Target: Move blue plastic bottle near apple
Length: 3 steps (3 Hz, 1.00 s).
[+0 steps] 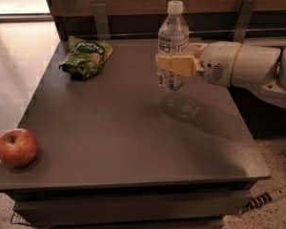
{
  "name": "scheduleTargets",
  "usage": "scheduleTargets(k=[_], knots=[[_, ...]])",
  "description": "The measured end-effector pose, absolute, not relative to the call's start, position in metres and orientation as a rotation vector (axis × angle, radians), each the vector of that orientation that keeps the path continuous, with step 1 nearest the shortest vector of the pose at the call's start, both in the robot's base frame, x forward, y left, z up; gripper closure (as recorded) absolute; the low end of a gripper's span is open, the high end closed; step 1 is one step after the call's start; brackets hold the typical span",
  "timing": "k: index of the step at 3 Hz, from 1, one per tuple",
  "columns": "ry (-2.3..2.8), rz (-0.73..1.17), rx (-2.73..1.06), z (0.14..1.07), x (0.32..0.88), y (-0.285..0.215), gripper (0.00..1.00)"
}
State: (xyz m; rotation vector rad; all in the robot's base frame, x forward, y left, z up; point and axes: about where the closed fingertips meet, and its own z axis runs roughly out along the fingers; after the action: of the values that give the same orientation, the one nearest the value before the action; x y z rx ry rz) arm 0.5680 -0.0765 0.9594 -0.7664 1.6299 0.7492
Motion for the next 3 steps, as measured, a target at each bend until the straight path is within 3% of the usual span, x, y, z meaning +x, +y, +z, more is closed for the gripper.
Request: scheduleTargets(k=[3], knots=[[1.514,1.004,-0.973,0.942,0.485,0.053,1.00]])
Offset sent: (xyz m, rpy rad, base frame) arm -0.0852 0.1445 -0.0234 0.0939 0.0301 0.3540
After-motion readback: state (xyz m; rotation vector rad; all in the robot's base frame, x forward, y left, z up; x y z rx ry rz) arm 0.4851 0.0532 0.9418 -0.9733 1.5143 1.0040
